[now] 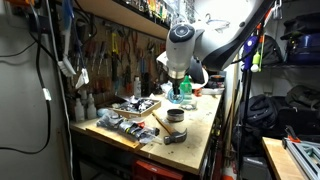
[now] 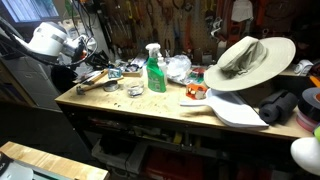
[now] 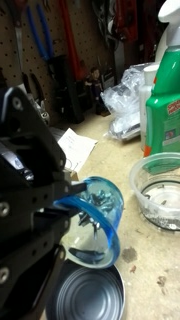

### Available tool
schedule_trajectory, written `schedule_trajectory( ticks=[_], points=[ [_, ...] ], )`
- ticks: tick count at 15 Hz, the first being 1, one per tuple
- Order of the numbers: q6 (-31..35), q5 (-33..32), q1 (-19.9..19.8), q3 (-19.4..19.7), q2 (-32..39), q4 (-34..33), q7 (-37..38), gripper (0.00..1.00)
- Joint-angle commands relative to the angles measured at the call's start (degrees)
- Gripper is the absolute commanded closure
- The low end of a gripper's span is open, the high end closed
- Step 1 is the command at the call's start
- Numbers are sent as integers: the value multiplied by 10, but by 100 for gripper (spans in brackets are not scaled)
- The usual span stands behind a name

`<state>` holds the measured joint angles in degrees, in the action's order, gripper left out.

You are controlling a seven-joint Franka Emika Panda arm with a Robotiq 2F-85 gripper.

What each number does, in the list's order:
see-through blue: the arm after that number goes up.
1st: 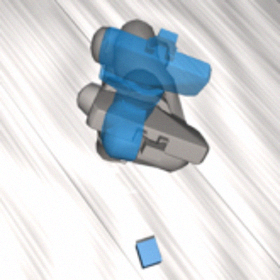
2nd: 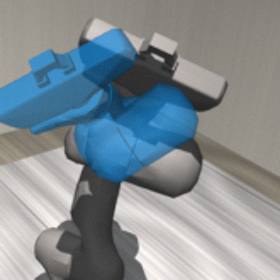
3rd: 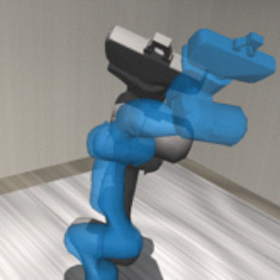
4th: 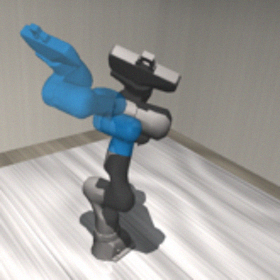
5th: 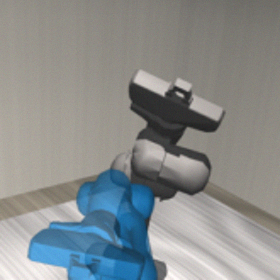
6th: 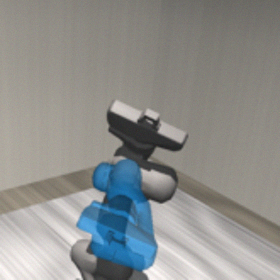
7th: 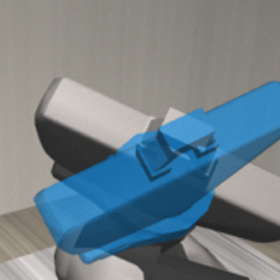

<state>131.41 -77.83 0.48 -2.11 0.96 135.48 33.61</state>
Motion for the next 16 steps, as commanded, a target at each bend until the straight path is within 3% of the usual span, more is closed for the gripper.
schedule_trajectory(
  ticks=[1, 16],
  points=[
    [-46, -38, 17, -9, 10, 4, 31, 97],
    [-203, -50, 57, -40, 72, -18, 84, 97]
  ],
)
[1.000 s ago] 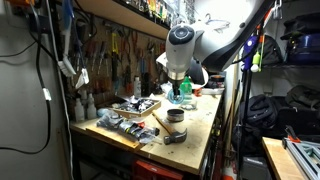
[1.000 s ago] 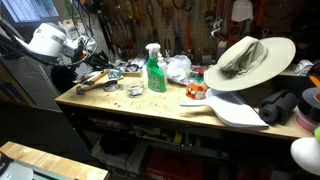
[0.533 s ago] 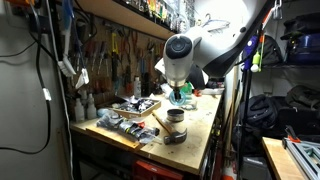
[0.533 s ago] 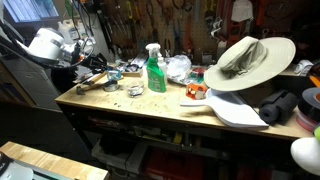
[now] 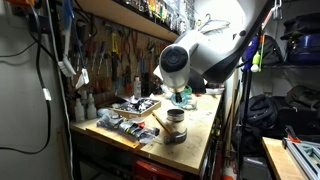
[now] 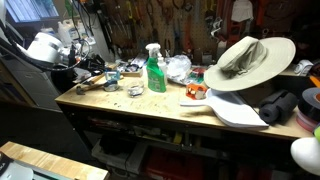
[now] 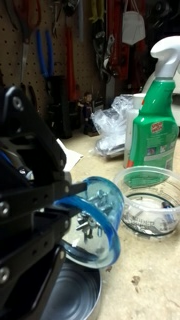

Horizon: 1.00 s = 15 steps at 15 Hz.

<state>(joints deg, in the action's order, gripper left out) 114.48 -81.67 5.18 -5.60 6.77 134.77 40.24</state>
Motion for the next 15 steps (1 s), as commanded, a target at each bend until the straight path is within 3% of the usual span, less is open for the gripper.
schedule_trajectory(
  ticks=[1, 15],
  points=[
    [-39, -10, 11, -7, 19, -16, 19, 97],
    [-120, -13, 28, -12, 82, -70, 19, 97]
  ],
)
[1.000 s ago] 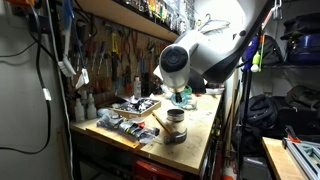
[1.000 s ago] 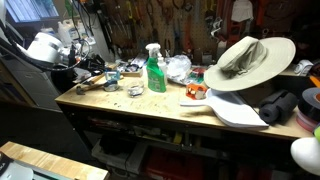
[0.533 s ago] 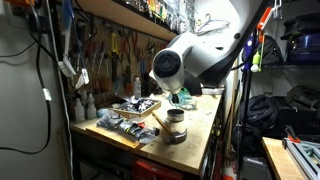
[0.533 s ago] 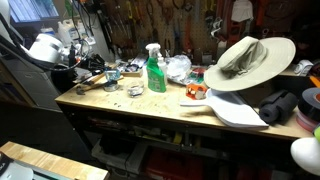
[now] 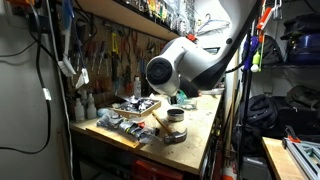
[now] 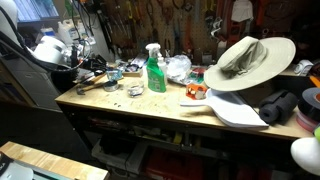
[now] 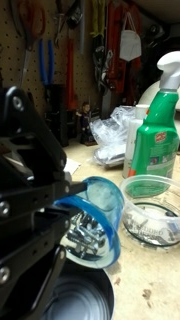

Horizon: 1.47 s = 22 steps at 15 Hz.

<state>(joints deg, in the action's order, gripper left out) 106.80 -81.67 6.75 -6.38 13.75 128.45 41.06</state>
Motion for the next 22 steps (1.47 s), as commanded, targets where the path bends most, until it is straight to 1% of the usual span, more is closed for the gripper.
schedule_trajectory(
  ticks=[1, 5, 13, 16, 19, 22],
  points=[
    [-58, -16, 16, -5, 16, -8, 13, 97],
    [-107, -22, 29, -13, 32, -15, 23, 97],
    [-149, -36, 40, -22, 55, -25, 35, 97],
    [-177, -58, 46, -23, 61, -25, 51, 97],
    [-216, -80, 53, -25, 69, -23, 75, 97],
    [-275, -104, 62, -27, 80, -21, 109, 96]
  ],
)
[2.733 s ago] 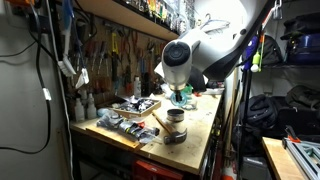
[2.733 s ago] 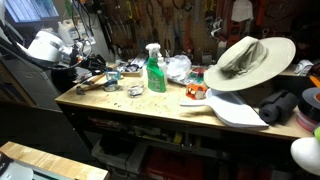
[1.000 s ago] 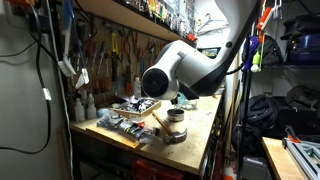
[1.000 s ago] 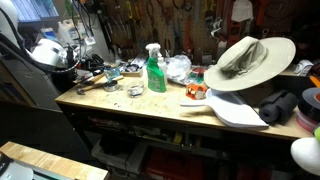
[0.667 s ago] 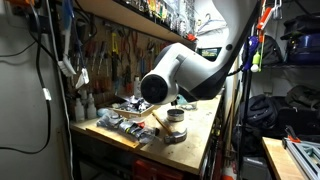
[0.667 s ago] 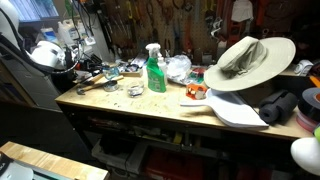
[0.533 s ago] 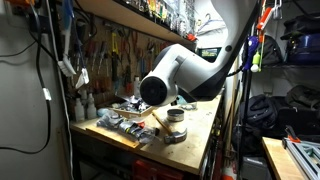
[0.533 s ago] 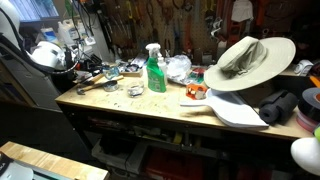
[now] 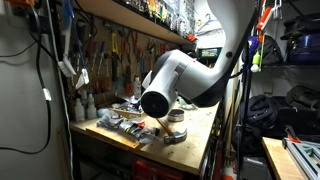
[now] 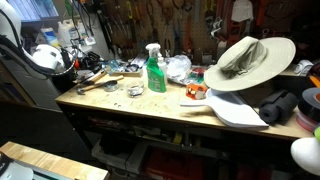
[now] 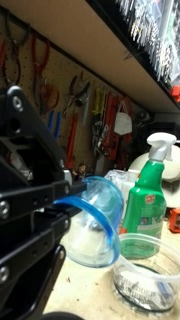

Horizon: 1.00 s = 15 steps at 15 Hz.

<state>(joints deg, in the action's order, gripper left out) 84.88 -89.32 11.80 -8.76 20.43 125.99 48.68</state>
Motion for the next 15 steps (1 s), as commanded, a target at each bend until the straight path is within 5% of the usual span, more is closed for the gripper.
schedule_trajectory(
  ticks=[1, 4, 5, 9, 10, 11, 12, 13, 14, 15],
  points=[
    [-55, -28, 9, -7, 14, 4, 27, 96],
    [-100, -20, 11, -8, 31, -8, 49, 95],
    [-60, -28, 4, -16, 13, 9, 33, 96],
    [-89, -22, 5, -12, 30, -5, 49, 96],
    [-43, -26, -3, -19, 14, 9, 28, 96],
    [-80, -20, 3, -13, 29, -5, 47, 96],
    [0, -31, -12, -24, 0, 21, 15, 96],
    [-76, -14, 1, -11, 33, -12, 51, 95],
    [9, -25, -14, -23, 0, 17, 18, 96],
    [-49, -8, -5, -14, 26, -10, 40, 95]
  ],
)
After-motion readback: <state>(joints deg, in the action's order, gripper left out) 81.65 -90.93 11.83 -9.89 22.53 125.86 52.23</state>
